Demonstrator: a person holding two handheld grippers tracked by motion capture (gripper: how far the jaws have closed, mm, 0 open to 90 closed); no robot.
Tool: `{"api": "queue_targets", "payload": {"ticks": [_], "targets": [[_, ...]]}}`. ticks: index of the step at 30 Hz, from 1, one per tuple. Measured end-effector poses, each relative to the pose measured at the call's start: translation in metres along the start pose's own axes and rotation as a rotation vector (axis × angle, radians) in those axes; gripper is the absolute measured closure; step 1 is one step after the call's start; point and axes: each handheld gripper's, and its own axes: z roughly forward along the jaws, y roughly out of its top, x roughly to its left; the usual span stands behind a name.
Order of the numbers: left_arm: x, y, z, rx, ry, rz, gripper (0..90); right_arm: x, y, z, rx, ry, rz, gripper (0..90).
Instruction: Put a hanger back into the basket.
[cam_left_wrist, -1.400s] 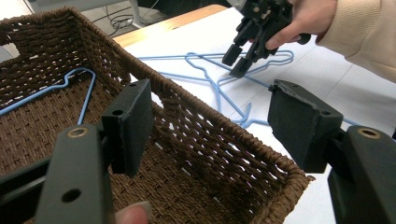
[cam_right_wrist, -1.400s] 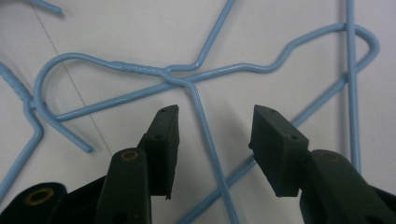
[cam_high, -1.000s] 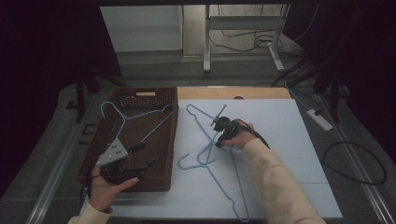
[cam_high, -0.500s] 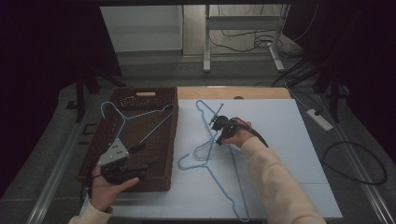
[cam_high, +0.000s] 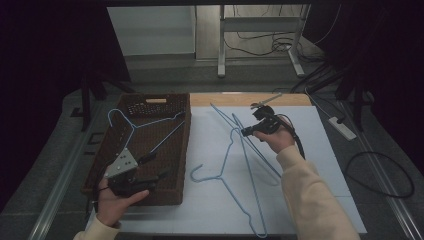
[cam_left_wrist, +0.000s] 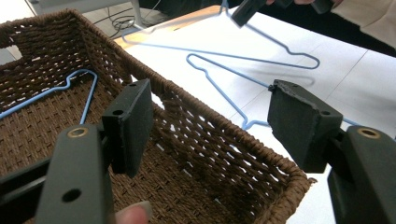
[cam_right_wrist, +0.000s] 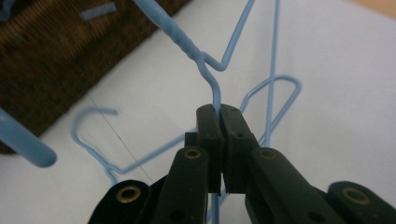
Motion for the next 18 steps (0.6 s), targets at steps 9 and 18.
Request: {"api": "queue_targets", "payload": {"ticks": [9,18], "targets": [[-0.008,0.004,0.005,-0.001,-0.020,0.005,31.9,0.006,-0.019,-0.041,-0.243,0.094,0.149,87.9],[-0.015,0.007,0.010,0.001,-0.043,-0.004,31.9,0.027,-0.035,-0.051,-0.305,0.109,0.191,87.9]]}}
